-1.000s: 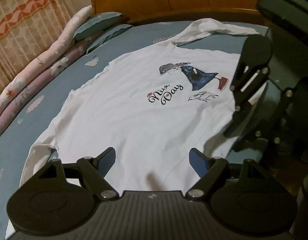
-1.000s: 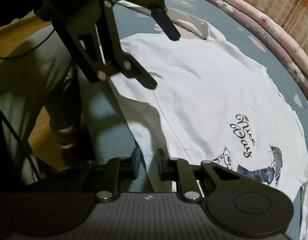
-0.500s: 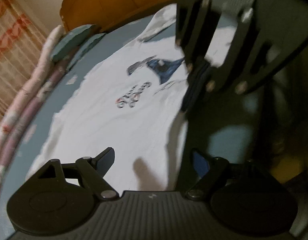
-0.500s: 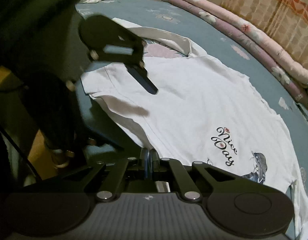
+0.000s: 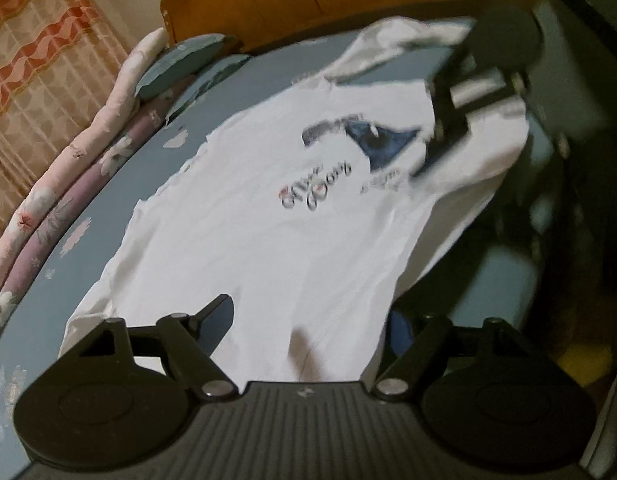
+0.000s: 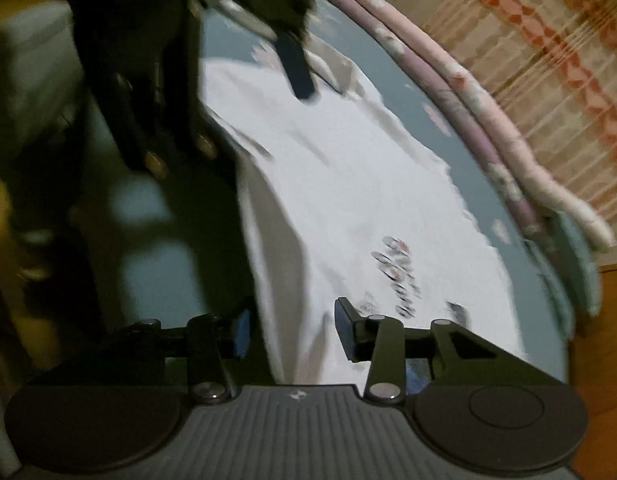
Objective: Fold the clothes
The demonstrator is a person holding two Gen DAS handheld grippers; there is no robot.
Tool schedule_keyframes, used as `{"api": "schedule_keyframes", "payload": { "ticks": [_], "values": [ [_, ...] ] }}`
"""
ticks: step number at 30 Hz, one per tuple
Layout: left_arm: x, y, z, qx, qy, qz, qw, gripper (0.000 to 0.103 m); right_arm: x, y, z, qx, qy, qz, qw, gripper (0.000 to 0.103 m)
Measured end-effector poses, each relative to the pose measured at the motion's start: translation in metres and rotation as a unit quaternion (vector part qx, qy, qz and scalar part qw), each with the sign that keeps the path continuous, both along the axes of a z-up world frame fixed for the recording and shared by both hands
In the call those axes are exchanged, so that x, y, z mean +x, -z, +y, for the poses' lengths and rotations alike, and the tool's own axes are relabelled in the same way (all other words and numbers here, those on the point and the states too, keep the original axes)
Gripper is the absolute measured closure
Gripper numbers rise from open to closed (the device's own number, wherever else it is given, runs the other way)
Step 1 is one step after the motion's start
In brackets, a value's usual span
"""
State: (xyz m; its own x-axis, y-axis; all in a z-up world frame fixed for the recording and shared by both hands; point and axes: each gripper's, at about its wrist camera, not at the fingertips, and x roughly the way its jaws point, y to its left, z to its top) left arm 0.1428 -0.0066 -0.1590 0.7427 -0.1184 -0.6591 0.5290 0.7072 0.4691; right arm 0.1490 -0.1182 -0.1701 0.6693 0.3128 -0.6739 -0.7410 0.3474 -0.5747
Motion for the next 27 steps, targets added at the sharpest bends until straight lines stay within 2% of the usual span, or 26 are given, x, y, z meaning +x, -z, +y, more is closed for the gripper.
{"api": "schedule_keyframes", "payload": {
  "ticks": [3, 5, 7, 8, 9, 10, 11, 12, 16, 19, 21, 24, 27],
  "values": [
    [-0.008, 0.012, 0.006, 0.048, 0.001, 0.003, 0.9988, 0.025, 0.006, 0.000, -0.013, -0.022, 0.022, -0.021, 0.999, 0.057],
    [-0.015, 0.020, 0.010, 0.077, 0.003, 0.002, 0.9971, 0.028, 0.008, 0.001, -0.022, -0.023, 0.031, -0.015, 0.999, 0.057],
    [-0.023, 0.025, 0.011, 0.096, 0.014, -0.006, 0.9953, 0.034, 0.009, 0.002, -0.029, -0.021, 0.040, -0.005, 0.999, 0.065],
    [-0.026, 0.027, 0.010, 0.108, 0.021, -0.010, 0.9939, 0.043, 0.010, 0.003, -0.033, -0.020, 0.044, 0.000, 0.999, 0.074],
    [-0.028, 0.028, 0.007, 0.124, 0.033, -0.011, 0.9917, 0.062, 0.010, 0.003, -0.033, -0.018, 0.043, 0.003, 0.999, 0.087],
    [-0.030, 0.030, 0.004, 0.140, 0.044, -0.013, 0.9891, 0.076, 0.009, 0.003, -0.031, -0.018, 0.040, 0.006, 0.999, 0.093],
    [-0.032, 0.031, 0.001, 0.153, 0.055, -0.013, 0.9866, 0.096, 0.008, 0.002, -0.028, -0.020, 0.035, 0.009, 0.999, 0.098],
    [-0.032, 0.031, -0.001, 0.162, 0.065, -0.010, 0.9846, 0.101, 0.007, 0.002, -0.027, -0.021, 0.030, 0.011, 0.999, 0.099],
    [-0.035, 0.014, -0.001, 0.179, 0.088, -0.006, 0.9799, 0.103, 0.011, -0.016, -0.025, -0.018, 0.016, 0.035, 0.999, 0.101],
    [-0.037, -0.010, 0.007, 0.159, 0.088, 0.019, 0.9831, 0.103, 0.009, -0.042, -0.031, -0.007, 0.001, 0.067, 0.998, 0.101],
    [-0.045, -0.020, 0.009, 0.163, 0.095, 0.030, 0.9815, 0.103, 0.004, -0.055, -0.032, -0.007, -0.013, 0.083, 0.996, 0.101],
    [-0.051, -0.020, 0.011, 0.152, 0.100, 0.060, 0.9814, 0.103, 0.002, -0.061, -0.032, -0.002, -0.016, 0.121, 0.992, 0.101],
    [-0.053, -0.005, 0.012, 0.146, 0.096, 0.087, 0.9808, 0.102, 0.002, -0.045, -0.032, 0.003, -0.011, 0.167, 0.986, 0.100]
  ]
}}
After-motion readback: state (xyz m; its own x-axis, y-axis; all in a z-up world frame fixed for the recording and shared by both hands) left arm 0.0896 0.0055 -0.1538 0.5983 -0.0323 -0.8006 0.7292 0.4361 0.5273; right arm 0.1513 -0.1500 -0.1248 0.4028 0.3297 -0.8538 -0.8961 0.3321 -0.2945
